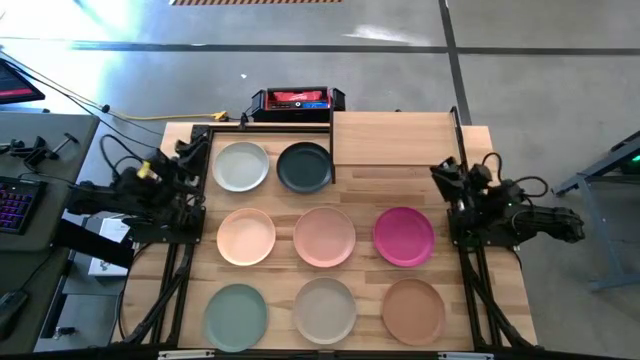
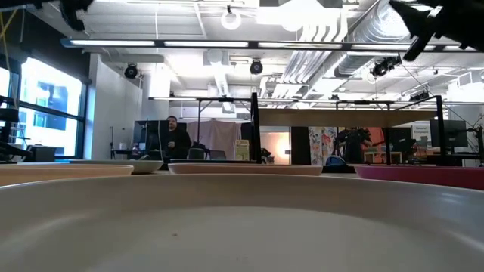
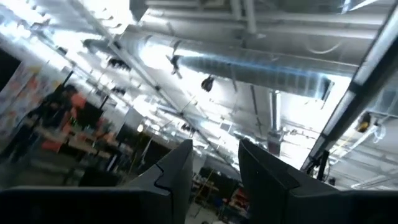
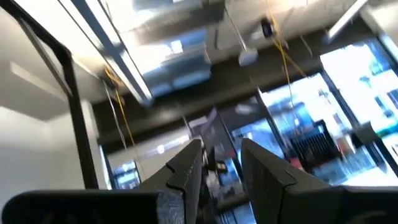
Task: Place and stack plates onto a shelf
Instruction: Put the pink plate onto the shelf
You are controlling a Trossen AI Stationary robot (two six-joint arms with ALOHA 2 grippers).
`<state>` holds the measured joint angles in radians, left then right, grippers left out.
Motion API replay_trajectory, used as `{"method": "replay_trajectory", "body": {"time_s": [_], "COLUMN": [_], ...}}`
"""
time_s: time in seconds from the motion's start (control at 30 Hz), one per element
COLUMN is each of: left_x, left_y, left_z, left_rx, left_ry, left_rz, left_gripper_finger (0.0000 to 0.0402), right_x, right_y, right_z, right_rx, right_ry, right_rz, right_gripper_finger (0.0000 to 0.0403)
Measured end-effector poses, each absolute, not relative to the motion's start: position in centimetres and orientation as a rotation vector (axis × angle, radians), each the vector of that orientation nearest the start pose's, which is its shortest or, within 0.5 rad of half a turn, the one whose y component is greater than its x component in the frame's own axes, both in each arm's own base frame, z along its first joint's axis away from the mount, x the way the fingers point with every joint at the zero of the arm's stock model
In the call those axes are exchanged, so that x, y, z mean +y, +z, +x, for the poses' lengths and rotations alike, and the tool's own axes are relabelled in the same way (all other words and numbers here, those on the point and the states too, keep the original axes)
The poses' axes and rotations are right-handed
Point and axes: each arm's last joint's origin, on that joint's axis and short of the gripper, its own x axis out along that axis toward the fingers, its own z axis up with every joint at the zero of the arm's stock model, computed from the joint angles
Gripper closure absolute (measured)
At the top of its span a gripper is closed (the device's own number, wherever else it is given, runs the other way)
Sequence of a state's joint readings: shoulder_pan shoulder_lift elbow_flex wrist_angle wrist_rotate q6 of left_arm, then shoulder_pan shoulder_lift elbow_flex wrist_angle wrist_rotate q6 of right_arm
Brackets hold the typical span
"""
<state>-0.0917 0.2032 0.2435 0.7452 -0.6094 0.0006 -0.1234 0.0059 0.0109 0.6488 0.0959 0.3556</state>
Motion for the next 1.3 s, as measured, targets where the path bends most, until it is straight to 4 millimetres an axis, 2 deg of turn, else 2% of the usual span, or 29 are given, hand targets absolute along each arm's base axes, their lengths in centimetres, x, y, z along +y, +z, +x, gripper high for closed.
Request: {"method": "replay_trajectory", "body": {"time_s": [0.17,0.33,0.5,0.63,0.9,1.1,1.3], "left_x": [1.0,1.0,0.9,0.8,0.7,0.6,0.6], "left_y": [31.7,33.7,35.7,36.6,36.4,35.8,35.4], "left_z": [6.7,7.1,8.0,8.9,10.3,10.7,10.8], "left_rx": [-0.740,-0.669,-0.596,-0.479,-0.314,-0.248,-0.209], "left_ry": [0.506,0.499,0.492,0.490,0.482,0.485,0.485], "left_rz": [-0.223,-0.193,-0.162,-0.143,-0.157,-0.156,-0.164], "left_gripper_finger": [0.0284,0.0284,0.0284,0.0284,0.0284,0.0284,0.0284], "right_x": [-1.1,-0.8,-0.9,-1.1,-1.5,-1.7,-1.9], "right_y": [23.8,26.9,30.3,32.4,35.0,36.6,37.0], "right_z": [7.0,6.4,6.5,7.4,10.1,12.4,15.2], "right_rx": [-0.753,-0.717,-0.529,-0.315,0.112,0.329,0.470], "right_ry": [-0.070,-0.028,-0.078,-0.155,-0.234,-0.245,-0.218], "right_rz": [0.299,0.240,0.221,0.286,0.359,0.335,0.329], "right_gripper_finger": [0.0304,0.0304,0.0304,0.0304,0.0304,0.0304,0.0304]}}
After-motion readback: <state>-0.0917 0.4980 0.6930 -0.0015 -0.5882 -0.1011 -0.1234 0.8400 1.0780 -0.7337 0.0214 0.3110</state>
